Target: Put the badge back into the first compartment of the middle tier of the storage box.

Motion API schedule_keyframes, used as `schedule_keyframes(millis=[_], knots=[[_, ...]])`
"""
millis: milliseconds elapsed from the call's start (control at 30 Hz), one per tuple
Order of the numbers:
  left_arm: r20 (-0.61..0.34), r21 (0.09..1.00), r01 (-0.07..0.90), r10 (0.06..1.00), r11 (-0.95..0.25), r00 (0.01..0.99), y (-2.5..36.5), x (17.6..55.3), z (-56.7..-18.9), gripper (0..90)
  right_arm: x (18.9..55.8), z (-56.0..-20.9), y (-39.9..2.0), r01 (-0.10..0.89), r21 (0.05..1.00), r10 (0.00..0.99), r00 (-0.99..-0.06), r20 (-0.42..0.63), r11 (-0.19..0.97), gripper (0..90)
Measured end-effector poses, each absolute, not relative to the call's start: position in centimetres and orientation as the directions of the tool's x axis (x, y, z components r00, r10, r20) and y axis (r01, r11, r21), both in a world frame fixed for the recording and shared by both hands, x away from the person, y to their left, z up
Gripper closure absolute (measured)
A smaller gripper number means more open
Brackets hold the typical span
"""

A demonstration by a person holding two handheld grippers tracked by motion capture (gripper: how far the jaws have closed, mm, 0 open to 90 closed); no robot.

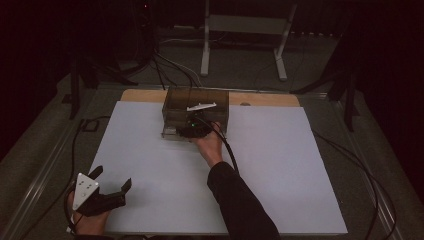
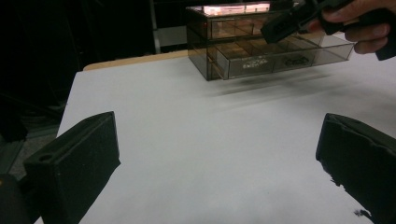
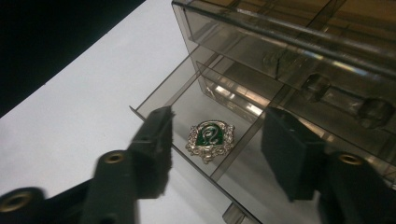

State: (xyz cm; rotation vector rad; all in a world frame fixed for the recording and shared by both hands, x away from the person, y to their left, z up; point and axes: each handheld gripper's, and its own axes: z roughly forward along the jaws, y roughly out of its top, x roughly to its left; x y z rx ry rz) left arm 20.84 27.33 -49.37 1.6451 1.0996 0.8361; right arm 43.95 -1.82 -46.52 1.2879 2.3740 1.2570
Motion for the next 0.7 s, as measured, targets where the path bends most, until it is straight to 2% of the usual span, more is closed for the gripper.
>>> schedule_keyframes(millis=[133, 267, 433, 700], knots=[[0.035, 0.949, 0.281, 0.932, -0.145, 0.362, 27.3, 20.9, -49.4, 0.4, 43.7, -46.1, -2.0, 0.609, 0.739, 0.764, -0.611, 0.205, 0.288, 27.8], [0.038, 0.948, 0.282, 0.931, -0.148, 0.362, 27.2, 20.9, -49.4, 0.3, 43.6, -45.8, -2.3, 0.601, 0.741, 0.769, -0.612, 0.187, 0.298, 19.2], [0.039, 0.947, 0.283, 0.931, -0.15, 0.363, 27.2, 20.9, -49.4, 0.4, 43.3, -45.3, -3.0, 0.596, 0.742, 0.772, -0.612, 0.173, 0.306, 13.9], [0.042, 0.946, 0.286, 0.931, -0.154, 0.362, 27.1, 20.9, -49.5, 0.3, 42.6, -44.4, -4.6, 0.586, 0.747, 0.784, -0.604, 0.146, 0.313, 0.0]])
